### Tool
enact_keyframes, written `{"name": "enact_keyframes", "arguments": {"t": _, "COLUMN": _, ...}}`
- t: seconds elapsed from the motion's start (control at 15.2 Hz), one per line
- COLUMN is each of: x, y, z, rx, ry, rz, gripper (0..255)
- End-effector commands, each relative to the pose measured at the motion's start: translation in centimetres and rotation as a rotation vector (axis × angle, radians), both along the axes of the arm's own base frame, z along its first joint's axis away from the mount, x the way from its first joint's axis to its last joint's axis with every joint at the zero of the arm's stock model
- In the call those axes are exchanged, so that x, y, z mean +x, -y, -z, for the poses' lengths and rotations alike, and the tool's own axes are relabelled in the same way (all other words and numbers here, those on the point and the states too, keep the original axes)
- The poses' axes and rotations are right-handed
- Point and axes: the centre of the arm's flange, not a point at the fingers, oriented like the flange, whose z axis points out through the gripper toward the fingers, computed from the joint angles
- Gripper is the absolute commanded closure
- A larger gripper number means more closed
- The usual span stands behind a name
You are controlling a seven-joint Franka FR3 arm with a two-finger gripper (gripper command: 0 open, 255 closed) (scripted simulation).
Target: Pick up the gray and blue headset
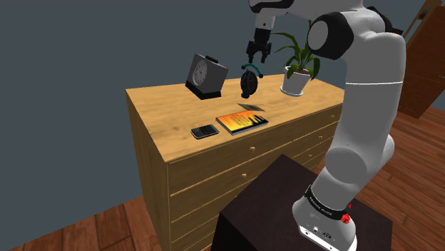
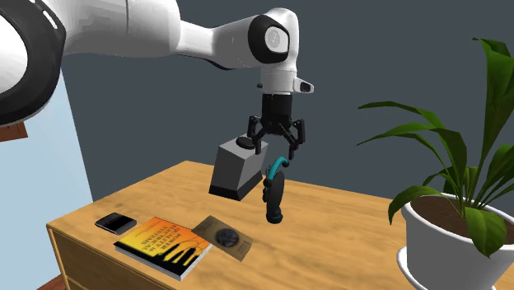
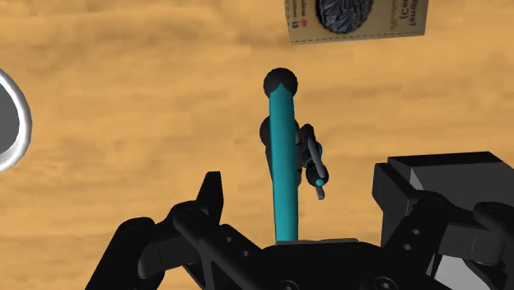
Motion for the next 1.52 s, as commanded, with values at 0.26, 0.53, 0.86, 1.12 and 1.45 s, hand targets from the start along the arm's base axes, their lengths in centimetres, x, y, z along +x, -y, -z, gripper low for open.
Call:
{"name": "enact_keyframes", "arguments": {"t": 0.26, "x": 0.6, "y": 0.6, "z": 2.6, "rx": -0.003, "ry": -0.002, "rz": 0.000, "gripper": 0}}
{"name": "enact_keyframes", "arguments": {"t": 0.53, "x": 0.6, "y": 0.6, "z": 4.0, "rx": -0.003, "ry": -0.002, "rz": 0.000, "gripper": 0}}
{"name": "enact_keyframes", "arguments": {"t": 0.86, "x": 0.6, "y": 0.7, "z": 4.1, "rx": -0.003, "ry": -0.002, "rz": 0.000, "gripper": 255}}
{"name": "enact_keyframes", "arguments": {"t": 1.12, "x": 0.7, "y": 0.7, "z": 4.2, "rx": -0.003, "ry": -0.002, "rz": 0.000, "gripper": 255}}
{"name": "enact_keyframes", "arguments": {"t": 1.45, "x": 0.6, "y": 0.6, "z": 1.9, "rx": -0.003, "ry": -0.002, "rz": 0.000, "gripper": 255}}
